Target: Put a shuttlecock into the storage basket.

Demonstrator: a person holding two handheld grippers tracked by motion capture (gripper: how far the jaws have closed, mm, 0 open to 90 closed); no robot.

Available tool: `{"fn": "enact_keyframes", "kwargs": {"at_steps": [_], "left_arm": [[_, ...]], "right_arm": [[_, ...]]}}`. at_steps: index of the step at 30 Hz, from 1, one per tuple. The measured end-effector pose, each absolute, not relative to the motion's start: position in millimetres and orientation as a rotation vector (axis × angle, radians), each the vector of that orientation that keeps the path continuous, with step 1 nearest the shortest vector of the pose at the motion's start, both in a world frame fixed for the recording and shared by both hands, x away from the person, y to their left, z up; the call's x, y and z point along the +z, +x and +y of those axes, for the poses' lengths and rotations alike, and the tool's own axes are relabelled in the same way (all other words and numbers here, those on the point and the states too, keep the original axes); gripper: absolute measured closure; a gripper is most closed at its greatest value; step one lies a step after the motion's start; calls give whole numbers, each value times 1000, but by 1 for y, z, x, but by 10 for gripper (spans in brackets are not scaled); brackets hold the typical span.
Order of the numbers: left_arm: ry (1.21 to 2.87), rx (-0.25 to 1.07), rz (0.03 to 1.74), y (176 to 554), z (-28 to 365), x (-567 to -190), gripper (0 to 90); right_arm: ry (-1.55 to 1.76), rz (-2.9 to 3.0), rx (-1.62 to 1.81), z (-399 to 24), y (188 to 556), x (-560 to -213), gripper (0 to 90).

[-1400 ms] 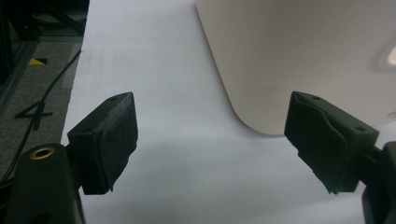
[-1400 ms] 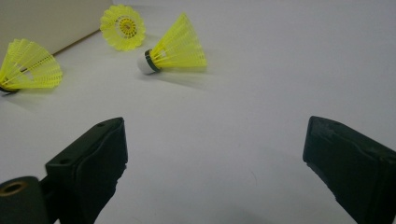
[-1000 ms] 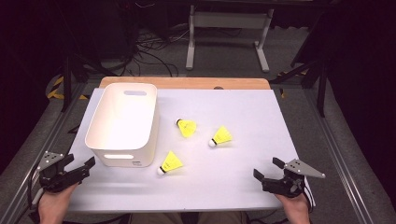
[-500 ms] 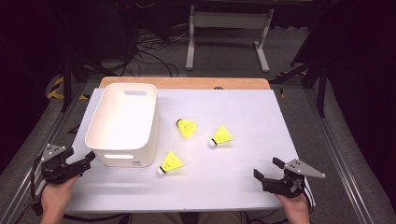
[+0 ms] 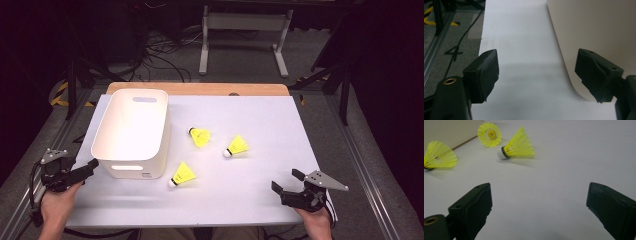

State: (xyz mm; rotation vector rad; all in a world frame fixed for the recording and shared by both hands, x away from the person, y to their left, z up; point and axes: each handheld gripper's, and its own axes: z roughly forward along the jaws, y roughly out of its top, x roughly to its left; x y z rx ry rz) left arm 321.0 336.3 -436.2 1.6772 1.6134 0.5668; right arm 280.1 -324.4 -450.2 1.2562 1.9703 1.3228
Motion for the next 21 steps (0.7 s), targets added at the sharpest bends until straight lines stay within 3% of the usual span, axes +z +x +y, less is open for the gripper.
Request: {"fn": "enact_keyframes", "kwargs": {"at_steps": [12,21], "left_arm": [[1692,459,1656,322,345,-414,283],[1760,496,1653,321,342,-390,315]], "right_arm": [[1254,1971,1321,-324,280,-450,68],[1252,1976,1320,-324,280,-450,68]]}}
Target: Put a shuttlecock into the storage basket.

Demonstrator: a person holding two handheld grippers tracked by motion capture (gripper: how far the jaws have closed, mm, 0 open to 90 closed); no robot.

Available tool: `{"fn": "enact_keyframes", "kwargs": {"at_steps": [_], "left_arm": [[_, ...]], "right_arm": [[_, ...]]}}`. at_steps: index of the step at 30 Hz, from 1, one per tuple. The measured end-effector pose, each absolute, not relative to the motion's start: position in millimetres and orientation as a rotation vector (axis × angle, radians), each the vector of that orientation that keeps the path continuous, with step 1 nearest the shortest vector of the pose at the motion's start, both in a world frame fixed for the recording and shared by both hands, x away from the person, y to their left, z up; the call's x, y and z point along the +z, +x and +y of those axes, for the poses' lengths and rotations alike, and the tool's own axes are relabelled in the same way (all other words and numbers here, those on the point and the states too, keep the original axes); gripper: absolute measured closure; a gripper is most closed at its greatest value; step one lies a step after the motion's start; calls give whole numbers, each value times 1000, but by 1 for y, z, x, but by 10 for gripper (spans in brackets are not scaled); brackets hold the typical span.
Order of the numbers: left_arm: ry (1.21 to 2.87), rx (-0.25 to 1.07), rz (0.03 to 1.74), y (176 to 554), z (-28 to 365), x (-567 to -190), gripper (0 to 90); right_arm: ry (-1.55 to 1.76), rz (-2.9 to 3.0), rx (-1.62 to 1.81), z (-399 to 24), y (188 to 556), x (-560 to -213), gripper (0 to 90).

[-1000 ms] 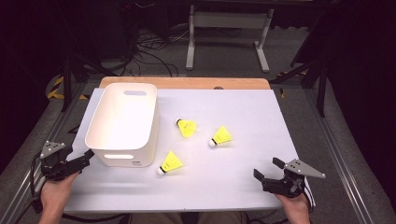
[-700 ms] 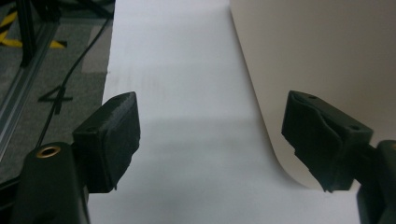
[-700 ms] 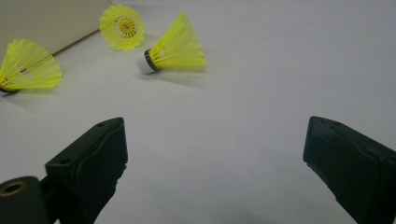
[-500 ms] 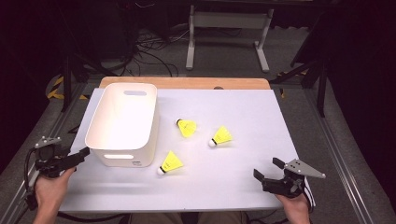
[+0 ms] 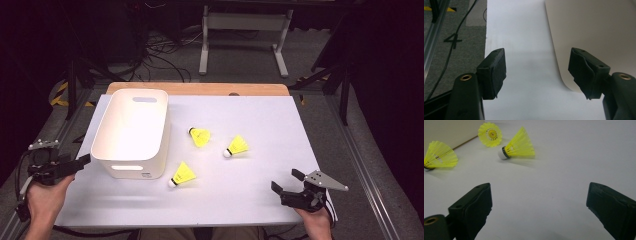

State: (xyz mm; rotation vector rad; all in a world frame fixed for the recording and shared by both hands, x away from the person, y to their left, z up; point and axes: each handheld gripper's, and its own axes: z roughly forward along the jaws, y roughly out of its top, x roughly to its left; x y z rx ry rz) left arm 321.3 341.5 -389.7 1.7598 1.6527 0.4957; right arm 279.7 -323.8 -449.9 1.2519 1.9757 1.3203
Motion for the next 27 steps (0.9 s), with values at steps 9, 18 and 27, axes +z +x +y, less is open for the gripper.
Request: {"fn": "enact_keyframes", "kwargs": {"at_steps": [9,18,27], "left_arm": [[1792,462,1618,322,337,-374,343],[1825,427,1589,326,329,-360,345],[1846,408,1604,330,332,-346,362]], "right_arm": [[1249,1978,1320,-324,280,-450,68],[1251,1981,1322,-323,280,-450,68],[1251,1982,1326,-323,280,-450,68]]}}
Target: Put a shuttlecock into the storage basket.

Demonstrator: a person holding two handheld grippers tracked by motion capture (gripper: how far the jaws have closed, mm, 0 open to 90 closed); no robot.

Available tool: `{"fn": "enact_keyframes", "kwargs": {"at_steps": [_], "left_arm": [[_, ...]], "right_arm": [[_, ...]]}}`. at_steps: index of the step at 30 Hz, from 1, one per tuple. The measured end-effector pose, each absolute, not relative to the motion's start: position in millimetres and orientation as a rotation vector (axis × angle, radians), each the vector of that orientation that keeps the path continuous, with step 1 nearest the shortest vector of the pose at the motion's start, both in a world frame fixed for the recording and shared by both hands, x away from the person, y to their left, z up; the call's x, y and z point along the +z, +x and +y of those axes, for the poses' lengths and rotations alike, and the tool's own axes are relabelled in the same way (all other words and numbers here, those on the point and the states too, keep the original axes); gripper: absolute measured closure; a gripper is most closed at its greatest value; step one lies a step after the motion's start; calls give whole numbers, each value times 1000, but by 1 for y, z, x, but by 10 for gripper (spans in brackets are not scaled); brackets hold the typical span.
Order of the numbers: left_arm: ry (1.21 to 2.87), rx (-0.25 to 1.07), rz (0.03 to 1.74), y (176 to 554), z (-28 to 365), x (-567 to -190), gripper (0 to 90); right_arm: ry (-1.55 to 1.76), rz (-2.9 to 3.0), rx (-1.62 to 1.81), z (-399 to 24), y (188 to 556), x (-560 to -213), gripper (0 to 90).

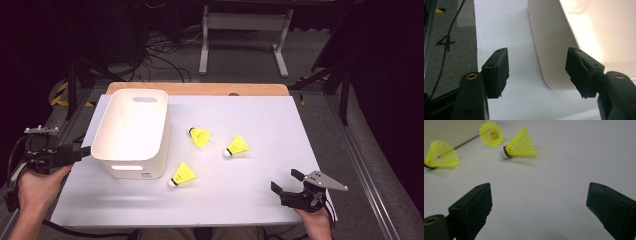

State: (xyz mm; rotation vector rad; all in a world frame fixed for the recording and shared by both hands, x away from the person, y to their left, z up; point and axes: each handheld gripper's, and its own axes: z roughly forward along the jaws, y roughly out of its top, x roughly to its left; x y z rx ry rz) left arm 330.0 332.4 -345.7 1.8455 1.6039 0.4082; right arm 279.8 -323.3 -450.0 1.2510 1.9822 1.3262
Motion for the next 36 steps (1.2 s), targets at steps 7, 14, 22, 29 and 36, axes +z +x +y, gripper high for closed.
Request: {"fn": "enact_keyframes", "kwargs": {"at_steps": [7,14,22,29,36], "left_arm": [[1866,390,1593,332,330,-338,371],[1864,383,1576,333,328,-330,377],[1889,354,1529,336,317,-321,376],[1933,333,1487,340,302,-318,379],[1970,316,1441,342,287,-315,380]], "right_arm": [[1251,1985,1327,-323,280,-450,68],[1252,1984,1329,-323,280,-450,68],[1251,1984,1328,-323,280,-450,68],[1252,1984,1330,-323,280,-450,69],[1249,1985,1331,-323,280,-450,69]]}}
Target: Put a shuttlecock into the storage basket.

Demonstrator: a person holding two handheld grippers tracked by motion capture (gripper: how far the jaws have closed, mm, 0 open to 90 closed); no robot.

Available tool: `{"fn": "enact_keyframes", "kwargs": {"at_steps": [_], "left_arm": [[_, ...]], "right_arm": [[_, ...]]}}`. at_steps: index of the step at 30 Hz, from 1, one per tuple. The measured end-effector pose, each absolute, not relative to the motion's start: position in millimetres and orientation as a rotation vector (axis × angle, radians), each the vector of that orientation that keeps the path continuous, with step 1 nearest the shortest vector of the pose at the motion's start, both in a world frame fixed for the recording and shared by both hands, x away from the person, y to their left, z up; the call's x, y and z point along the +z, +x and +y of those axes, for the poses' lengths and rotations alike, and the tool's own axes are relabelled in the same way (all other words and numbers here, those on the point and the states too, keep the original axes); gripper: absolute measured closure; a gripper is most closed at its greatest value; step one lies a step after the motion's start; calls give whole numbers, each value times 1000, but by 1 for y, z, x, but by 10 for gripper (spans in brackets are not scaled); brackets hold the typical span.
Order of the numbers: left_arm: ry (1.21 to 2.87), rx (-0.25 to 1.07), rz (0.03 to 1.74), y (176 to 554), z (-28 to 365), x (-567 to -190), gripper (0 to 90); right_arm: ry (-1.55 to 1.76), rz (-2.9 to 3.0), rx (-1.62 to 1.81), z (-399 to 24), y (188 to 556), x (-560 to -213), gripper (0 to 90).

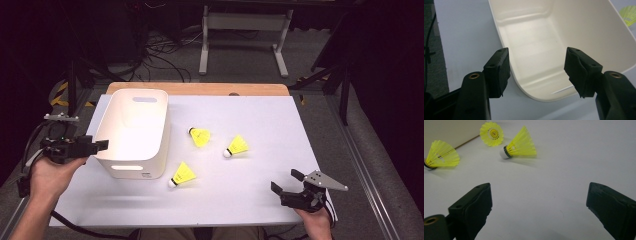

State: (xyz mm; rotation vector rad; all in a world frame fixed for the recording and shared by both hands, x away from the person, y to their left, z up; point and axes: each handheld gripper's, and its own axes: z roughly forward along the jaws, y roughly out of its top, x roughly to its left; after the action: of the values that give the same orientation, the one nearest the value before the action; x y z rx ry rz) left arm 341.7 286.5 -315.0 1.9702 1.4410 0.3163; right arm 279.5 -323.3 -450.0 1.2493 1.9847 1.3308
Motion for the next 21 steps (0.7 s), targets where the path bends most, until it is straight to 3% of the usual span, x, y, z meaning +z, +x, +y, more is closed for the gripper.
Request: {"fn": "enact_keyframes", "kwargs": {"at_steps": [21], "left_arm": [[2043,280,1341,348,250,-310,375]], "right_arm": [[1250,1988,1333,-323,279,-450,69]]}}
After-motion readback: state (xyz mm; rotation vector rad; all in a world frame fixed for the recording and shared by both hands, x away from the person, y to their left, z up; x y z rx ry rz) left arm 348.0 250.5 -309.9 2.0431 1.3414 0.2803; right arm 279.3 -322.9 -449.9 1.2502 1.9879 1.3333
